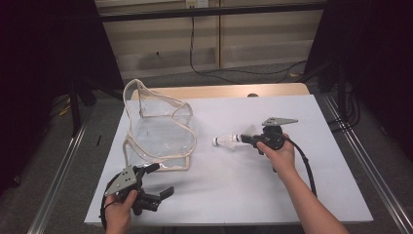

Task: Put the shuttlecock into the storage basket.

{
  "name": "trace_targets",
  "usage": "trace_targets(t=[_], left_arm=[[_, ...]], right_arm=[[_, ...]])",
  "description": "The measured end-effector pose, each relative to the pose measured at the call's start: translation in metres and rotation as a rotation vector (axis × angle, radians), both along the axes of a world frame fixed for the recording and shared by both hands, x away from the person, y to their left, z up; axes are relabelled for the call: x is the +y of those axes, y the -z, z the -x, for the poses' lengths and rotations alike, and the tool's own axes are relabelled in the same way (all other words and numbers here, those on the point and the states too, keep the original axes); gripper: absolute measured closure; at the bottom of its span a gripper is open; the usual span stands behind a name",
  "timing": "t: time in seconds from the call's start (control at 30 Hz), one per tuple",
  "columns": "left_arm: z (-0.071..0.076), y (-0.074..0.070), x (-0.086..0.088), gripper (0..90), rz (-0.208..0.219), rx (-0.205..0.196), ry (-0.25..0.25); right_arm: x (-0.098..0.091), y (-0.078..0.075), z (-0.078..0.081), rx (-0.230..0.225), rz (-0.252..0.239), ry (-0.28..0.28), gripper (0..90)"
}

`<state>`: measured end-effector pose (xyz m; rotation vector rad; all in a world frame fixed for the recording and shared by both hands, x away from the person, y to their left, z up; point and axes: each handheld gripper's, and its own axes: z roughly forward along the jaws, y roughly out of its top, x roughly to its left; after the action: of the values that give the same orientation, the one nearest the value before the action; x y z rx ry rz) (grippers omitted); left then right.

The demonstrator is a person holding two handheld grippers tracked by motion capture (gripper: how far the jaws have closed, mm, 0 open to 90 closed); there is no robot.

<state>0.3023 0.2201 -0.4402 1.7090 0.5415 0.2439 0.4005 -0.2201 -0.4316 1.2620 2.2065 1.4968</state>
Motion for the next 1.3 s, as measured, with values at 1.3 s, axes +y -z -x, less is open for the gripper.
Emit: trace_targets(t=[1.3], left_arm=[[0.0,0.002,-0.002,0.8,-0.005,0.01,0.011]], right_arm=[[0.012,0.016,-0.008,0.018,-0.011,-0.005,88.7]])
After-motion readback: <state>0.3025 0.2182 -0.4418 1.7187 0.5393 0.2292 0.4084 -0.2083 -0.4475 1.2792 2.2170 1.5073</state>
